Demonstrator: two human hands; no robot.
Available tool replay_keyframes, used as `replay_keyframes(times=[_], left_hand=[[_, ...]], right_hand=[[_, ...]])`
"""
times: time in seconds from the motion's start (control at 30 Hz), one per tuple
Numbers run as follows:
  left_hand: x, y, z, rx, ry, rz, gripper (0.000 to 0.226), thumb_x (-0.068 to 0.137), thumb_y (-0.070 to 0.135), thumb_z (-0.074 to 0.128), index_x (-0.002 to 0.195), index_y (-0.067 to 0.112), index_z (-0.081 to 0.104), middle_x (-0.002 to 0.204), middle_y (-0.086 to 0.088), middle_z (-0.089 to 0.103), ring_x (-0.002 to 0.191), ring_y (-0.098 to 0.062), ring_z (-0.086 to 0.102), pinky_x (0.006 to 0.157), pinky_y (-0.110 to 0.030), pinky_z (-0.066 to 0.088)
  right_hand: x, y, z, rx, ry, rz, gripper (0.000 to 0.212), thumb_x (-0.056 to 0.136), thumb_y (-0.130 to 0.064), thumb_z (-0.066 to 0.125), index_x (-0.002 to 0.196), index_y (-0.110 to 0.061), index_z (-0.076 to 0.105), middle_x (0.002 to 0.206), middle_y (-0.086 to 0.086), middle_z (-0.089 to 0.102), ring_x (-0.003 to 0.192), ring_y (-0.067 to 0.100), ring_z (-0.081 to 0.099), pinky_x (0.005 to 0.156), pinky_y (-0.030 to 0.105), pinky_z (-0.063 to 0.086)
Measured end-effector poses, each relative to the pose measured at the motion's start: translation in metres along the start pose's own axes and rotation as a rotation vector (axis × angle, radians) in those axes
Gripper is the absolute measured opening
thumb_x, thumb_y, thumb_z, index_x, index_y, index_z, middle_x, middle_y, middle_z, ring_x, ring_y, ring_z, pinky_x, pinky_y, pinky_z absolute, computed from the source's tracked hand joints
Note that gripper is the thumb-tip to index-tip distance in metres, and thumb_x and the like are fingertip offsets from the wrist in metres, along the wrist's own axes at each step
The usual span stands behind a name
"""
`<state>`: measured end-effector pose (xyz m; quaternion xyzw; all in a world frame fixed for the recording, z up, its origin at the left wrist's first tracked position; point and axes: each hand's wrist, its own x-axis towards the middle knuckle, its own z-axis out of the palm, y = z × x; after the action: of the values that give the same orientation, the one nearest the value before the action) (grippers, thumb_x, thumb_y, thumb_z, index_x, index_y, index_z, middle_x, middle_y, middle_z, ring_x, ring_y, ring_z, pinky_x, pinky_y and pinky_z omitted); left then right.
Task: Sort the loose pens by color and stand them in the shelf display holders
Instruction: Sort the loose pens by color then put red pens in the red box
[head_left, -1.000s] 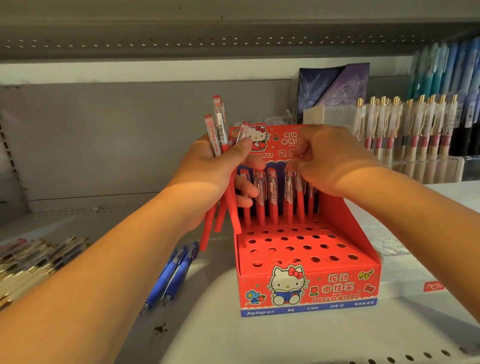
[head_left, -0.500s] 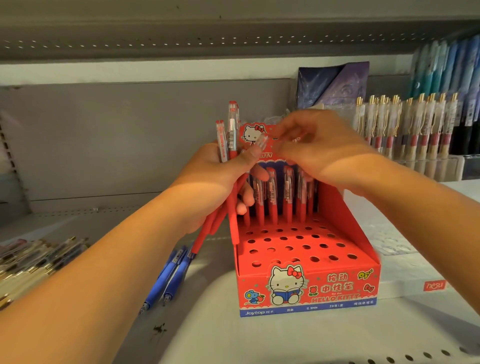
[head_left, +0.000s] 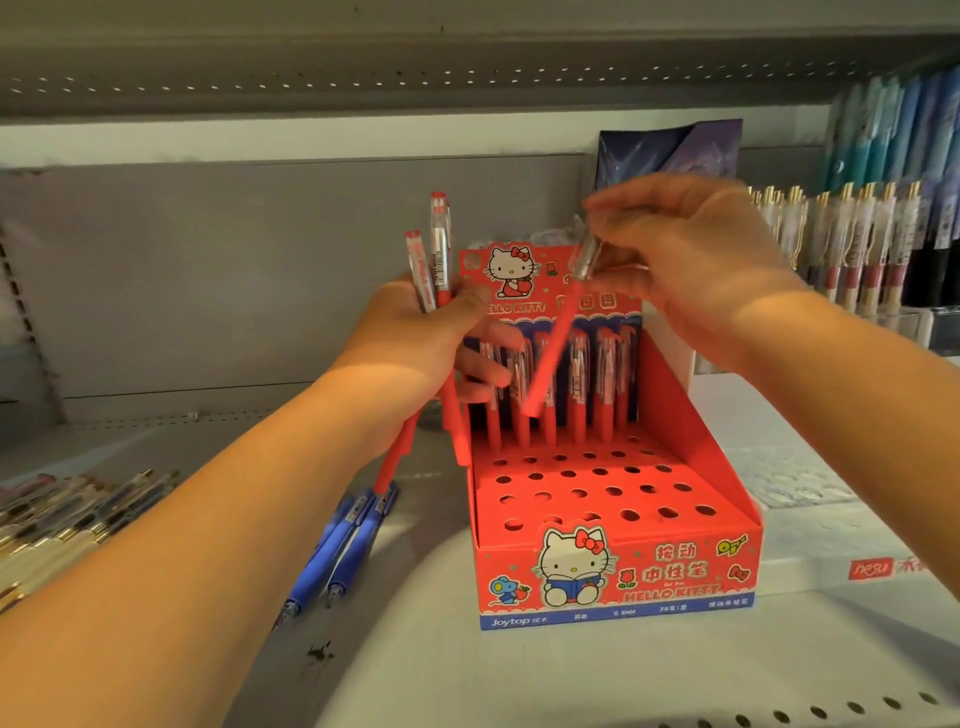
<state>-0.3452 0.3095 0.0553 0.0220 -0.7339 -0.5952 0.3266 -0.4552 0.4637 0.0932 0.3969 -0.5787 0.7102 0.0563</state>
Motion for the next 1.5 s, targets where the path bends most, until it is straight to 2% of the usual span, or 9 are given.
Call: replay_keyframes(times=[0.1, 0.23, 0.37, 0.77, 1.03, 1.13, 1.27, 1.37, 1.5], left_hand=[[0.002, 0.002, -0.001, -0.001, 0.074, 0.009, 0.011, 0.101, 0.024, 0.054, 0.095, 0.015, 0.056, 0.078, -0.008, 0.076, 0.047, -0.018, 0.065, 0.043, -0.026, 0.051], [0.001, 0.004, -0.002, -0.013, 0.118, 0.048, 0.012, 0.100, 0.024, 0.057, 0.091, 0.015, 0.058, 0.068, -0.007, 0.073, 0.038, -0.016, 0.056, 0.038, -0.024, 0.047], [0.001, 0.001, -0.003, 0.078, 0.090, 0.078, 0.012, 0.100, 0.024, 0.057, 0.090, 0.016, 0.057, 0.060, -0.002, 0.066, 0.034, -0.015, 0.041, 0.036, -0.024, 0.038], [0.000, -0.001, -0.004, 0.039, 0.026, 0.061, 0.014, 0.100, 0.021, 0.057, 0.086, 0.019, 0.056, 0.055, 0.000, 0.055, 0.037, -0.013, 0.030, 0.036, -0.021, 0.027], [0.001, -0.002, -0.004, 0.045, 0.004, 0.046, 0.015, 0.098, 0.023, 0.059, 0.084, 0.019, 0.056, 0.057, -0.001, 0.055, 0.038, -0.014, 0.030, 0.037, -0.021, 0.027], [0.000, -0.001, -0.004, 0.043, -0.003, 0.039, 0.015, 0.098, 0.024, 0.060, 0.084, 0.019, 0.056, 0.056, -0.001, 0.054, 0.038, -0.013, 0.030, 0.037, -0.020, 0.026], [-0.001, 0.000, -0.004, 0.050, -0.019, 0.025, 0.016, 0.097, 0.026, 0.061, 0.085, 0.018, 0.055, 0.057, -0.001, 0.054, 0.038, -0.013, 0.030, 0.036, -0.021, 0.027], [-0.002, 0.000, -0.003, 0.054, -0.040, 0.022, 0.017, 0.098, 0.027, 0.061, 0.086, 0.017, 0.054, 0.059, -0.002, 0.055, 0.038, -0.013, 0.030, 0.036, -0.021, 0.028], [-0.004, 0.000, -0.002, 0.039, -0.073, 0.005, 0.020, 0.097, 0.029, 0.061, 0.085, 0.016, 0.052, 0.061, -0.002, 0.054, 0.039, -0.012, 0.029, 0.036, -0.020, 0.027]], right_hand=[[0.002, 0.003, -0.005, -0.209, 0.016, -0.004, 0.014, 0.092, -0.006, 0.064, 0.097, -0.017, 0.071, 0.087, 0.007, 0.074, 0.074, 0.019, 0.074, 0.059, 0.025, 0.059], [0.005, 0.010, -0.009, -0.614, -0.005, -0.026, 0.014, 0.089, -0.010, 0.066, 0.096, -0.022, 0.065, 0.086, 0.001, 0.071, 0.062, 0.016, 0.071, 0.056, 0.029, 0.059], [0.005, 0.013, -0.012, -0.909, 0.018, -0.135, 0.015, 0.088, -0.014, 0.063, 0.090, -0.028, 0.061, 0.092, -0.003, 0.064, 0.081, 0.014, 0.062, 0.064, 0.018, 0.044], [0.004, 0.015, -0.014, -1.033, 0.002, -0.144, 0.012, 0.089, -0.014, 0.063, 0.091, -0.025, 0.059, 0.097, 0.001, 0.062, 0.086, 0.018, 0.059, 0.071, 0.024, 0.042], [-0.003, 0.004, -0.009, -1.066, -0.023, -0.029, 0.011, 0.088, -0.016, 0.067, 0.095, -0.016, 0.058, 0.103, 0.007, 0.062, 0.085, 0.026, 0.066, 0.082, 0.040, 0.057], [-0.005, 0.000, -0.008, -1.156, -0.099, 0.060, 0.016, 0.088, -0.022, 0.071, 0.091, -0.008, 0.063, 0.085, 0.010, 0.066, 0.071, 0.024, 0.068, 0.076, 0.040, 0.059], [-0.004, -0.005, -0.009, -1.347, -0.170, 0.138, 0.022, 0.084, -0.023, 0.075, 0.086, -0.006, 0.062, 0.074, 0.009, 0.063, 0.071, 0.024, 0.064, 0.068, 0.032, 0.051], [-0.002, -0.001, -0.010, -1.390, -0.193, 0.125, 0.032, 0.090, -0.025, 0.067, 0.070, -0.016, 0.045, 0.070, 0.004, 0.053, 0.064, 0.019, 0.054, 0.057, 0.029, 0.039], [0.001, 0.003, -0.013, -1.415, -0.174, 0.083, 0.035, 0.093, -0.022, 0.058, 0.067, -0.019, 0.034, 0.073, 0.004, 0.047, 0.063, 0.019, 0.048, 0.056, 0.029, 0.037]])
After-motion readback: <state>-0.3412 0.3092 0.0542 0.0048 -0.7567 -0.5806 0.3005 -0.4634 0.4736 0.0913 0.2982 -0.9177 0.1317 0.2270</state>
